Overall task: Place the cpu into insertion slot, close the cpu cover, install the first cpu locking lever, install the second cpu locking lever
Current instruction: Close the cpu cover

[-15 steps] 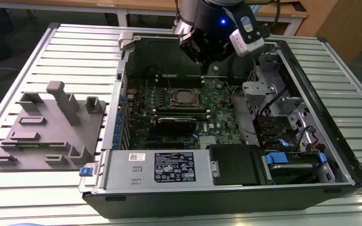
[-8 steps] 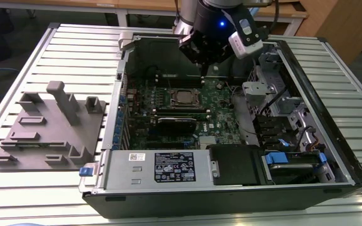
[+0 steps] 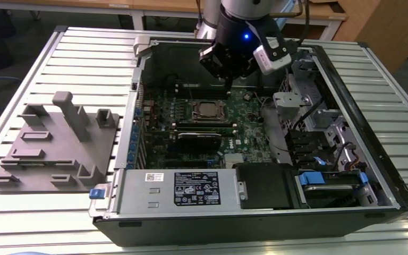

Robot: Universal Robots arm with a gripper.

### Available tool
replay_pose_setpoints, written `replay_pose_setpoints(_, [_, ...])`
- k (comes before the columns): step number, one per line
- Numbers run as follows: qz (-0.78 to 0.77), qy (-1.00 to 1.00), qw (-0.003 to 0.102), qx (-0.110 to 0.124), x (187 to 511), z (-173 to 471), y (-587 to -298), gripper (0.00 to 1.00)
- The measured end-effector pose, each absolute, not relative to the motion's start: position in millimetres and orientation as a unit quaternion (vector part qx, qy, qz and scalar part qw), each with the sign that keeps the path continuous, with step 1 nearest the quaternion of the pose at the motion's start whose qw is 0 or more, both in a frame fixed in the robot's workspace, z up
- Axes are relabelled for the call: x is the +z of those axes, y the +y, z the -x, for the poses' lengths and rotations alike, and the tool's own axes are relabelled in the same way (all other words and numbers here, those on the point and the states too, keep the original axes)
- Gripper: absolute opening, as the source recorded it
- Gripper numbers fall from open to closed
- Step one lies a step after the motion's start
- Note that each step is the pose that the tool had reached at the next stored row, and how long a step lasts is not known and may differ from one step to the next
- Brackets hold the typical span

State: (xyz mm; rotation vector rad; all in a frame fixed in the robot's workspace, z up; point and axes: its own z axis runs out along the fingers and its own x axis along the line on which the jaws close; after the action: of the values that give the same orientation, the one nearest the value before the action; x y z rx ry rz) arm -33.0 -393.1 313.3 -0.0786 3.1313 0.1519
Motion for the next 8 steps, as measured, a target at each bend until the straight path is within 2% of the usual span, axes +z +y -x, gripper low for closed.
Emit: replay_pose_setpoints(8, [0.025,0.999,0.003,0.048,308.4,49.1,-384.7,0.1])
